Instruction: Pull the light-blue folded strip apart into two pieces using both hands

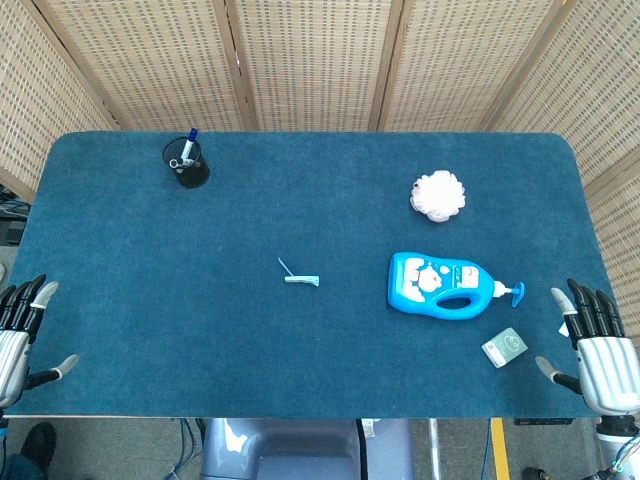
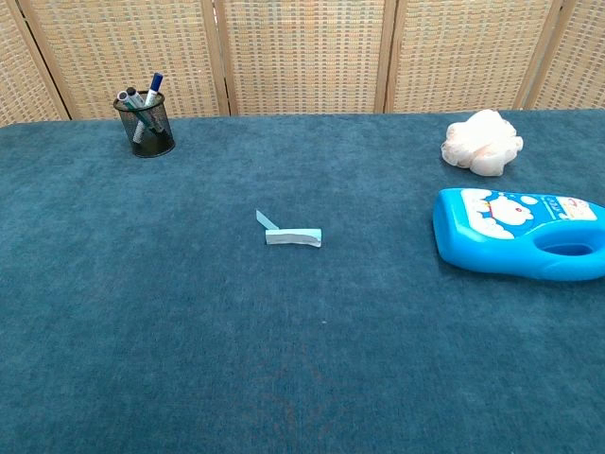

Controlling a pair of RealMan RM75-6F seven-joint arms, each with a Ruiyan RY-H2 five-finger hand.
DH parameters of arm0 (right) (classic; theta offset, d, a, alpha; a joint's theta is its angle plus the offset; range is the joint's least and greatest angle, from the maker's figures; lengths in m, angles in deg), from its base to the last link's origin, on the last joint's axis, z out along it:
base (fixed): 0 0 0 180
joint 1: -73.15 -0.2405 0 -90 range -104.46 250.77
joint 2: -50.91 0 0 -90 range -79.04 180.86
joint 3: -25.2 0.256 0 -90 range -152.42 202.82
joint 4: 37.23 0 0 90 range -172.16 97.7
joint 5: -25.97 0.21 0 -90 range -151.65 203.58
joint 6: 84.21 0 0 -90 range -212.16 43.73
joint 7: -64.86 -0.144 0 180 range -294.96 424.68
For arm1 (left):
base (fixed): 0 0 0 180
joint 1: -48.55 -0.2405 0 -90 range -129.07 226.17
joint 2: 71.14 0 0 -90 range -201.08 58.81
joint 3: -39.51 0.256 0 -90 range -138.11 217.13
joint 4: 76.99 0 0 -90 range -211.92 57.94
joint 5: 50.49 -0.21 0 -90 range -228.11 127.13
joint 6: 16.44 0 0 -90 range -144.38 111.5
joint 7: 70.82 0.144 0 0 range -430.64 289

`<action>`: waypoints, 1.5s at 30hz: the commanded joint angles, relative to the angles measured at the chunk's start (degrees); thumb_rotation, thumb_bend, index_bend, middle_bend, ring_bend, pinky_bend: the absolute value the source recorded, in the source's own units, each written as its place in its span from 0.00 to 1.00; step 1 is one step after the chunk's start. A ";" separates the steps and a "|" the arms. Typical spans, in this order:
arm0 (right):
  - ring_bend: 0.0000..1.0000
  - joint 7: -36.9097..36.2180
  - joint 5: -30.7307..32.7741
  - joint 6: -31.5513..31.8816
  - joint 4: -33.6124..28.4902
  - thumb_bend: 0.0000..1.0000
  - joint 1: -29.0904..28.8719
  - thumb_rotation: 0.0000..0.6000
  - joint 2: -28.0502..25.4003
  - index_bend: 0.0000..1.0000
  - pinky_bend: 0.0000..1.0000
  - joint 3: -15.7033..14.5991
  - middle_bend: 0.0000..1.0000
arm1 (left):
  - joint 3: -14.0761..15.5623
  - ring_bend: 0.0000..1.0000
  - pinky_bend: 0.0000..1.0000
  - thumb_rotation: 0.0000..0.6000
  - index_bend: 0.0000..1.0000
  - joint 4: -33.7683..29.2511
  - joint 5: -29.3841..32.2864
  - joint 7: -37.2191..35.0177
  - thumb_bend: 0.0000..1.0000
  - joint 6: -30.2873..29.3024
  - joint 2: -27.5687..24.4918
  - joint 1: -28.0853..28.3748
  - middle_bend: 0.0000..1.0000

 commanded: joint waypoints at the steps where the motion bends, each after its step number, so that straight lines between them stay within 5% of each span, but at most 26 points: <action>1: 0.00 0.04 -0.03 0.00 0.02 0.00 0.00 1.00 0.02 0.01 0.01 -0.01 0.00 | 0.04 0.00 0.00 1.00 0.00 0.09 -0.06 -0.07 0.06 0.05 0.01 0.01 0.00; 15: 0.00 1.55 0.18 -3.24 -1.24 0.00 -2.16 1.00 0.14 0.01 0.01 0.52 0.00 | -0.33 0.00 0.00 1.00 0.00 0.10 0.82 -0.31 0.07 1.03 0.04 0.49 0.00; 25: 0.00 9.37 3.97 -19.75 -13.26 0.00 -16.38 1.00 -3.57 0.07 0.01 8.38 0.00 | -1.63 0.00 0.00 1.00 0.00 0.12 3.47 -0.01 0.07 2.20 0.43 1.18 0.00; 30: 0.00 15.40 15.92 -32.34 -14.52 0.00 -27.03 1.00 -0.23 0.14 0.01 14.36 0.00 | -2.36 0.00 0.00 1.00 0.00 -0.11 4.86 0.94 0.07 2.75 0.73 1.58 0.00; 34: 0.00 22.96 29.27 -38.71 -9.19 0.01 -36.17 1.00 7.44 0.22 0.01 17.58 0.00 | -3.11 0.00 0.00 1.00 0.00 0.08 6.95 1.92 0.07 4.06 1.17 2.19 0.00; 38: 0.00 30.50 44.02 -41.56 1.27 0.05 -45.24 1.00 18.92 0.27 0.01 18.34 0.00 | -4.14 0.00 0.00 1.00 0.00 0.60 10.00 2.29 0.07 6.06 1.49 3.02 0.00; 45: 0.00 35.41 51.49 -40.52 6.33 0.05 -50.39 1.00 25.51 0.29 0.01 17.22 0.00 | -4.66 0.00 0.00 1.00 0.00 0.63 11.96 2.70 0.07 7.45 1.48 3.58 0.00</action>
